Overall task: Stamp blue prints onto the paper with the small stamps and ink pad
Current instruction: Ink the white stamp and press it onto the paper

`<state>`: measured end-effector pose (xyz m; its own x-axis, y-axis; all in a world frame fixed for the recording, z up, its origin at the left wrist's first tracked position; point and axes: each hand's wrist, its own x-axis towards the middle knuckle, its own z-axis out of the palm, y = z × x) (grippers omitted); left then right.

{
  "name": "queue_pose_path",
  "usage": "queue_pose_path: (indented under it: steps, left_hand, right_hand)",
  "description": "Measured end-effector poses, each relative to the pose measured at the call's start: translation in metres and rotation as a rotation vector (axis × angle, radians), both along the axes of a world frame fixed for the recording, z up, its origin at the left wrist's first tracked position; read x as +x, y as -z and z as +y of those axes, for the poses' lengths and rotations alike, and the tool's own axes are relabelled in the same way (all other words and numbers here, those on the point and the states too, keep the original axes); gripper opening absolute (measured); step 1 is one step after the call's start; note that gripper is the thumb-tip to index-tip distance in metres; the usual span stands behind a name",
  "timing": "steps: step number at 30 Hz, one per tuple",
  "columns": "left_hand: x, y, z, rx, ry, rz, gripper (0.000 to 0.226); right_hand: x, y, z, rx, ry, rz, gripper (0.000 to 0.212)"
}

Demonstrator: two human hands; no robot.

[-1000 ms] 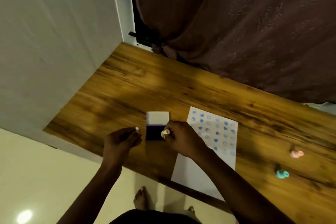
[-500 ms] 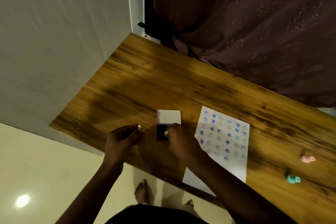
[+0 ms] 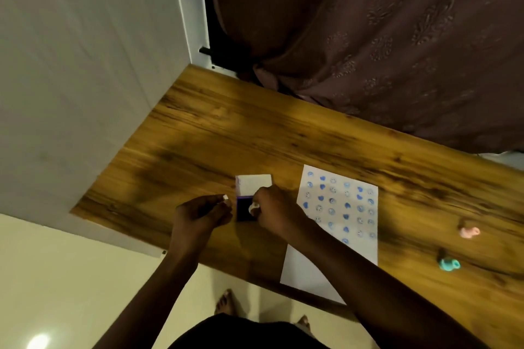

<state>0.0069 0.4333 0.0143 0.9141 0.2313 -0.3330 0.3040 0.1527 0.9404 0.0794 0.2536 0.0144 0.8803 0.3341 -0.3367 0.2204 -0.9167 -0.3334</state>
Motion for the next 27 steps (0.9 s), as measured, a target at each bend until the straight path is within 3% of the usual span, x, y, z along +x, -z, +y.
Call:
queue_pose_path:
  steps: [5, 9, 12, 14, 16, 20, 27]
  left_hand:
    - [0.006, -0.005, -0.018, 0.069, 0.126, -0.044, 0.020]
    - [0.009, -0.001, -0.042, 0.138, 0.217, -0.057, 0.026]
    - [0.007, 0.000, -0.066, 0.041, 0.240, -0.024, 0.030]
    - [0.008, 0.000, -0.082, -0.067, 0.225, 0.004, 0.032]
    - [0.008, -0.001, -0.096, -0.113, 0.233, 0.002, 0.028]
    - [0.007, 0.001, -0.120, -0.066, 0.331, -0.004, 0.025]
    - [0.007, 0.009, -0.138, -0.043, 0.343, 0.070, 0.015]
  right_hand:
    - [-0.003, -0.009, -0.027, 0.362, 0.200, 0.070, 0.024]
    - [-0.024, -0.015, -0.066, 0.714, 0.548, 0.220, 0.025]
    - [-0.047, -0.016, -0.107, 0.852, 0.711, 0.230, 0.022]
    - [-0.059, -0.015, -0.136, 0.731, 0.771, 0.123, 0.017]
    - [-0.070, -0.012, -0.163, 0.482, 0.761, -0.007, 0.020]
    - [-0.089, -0.004, -0.200, 0.090, 0.663, -0.143, 0.023]
    - [-0.095, 0.006, -0.203, -0.039, 0.566, -0.093, 0.026]
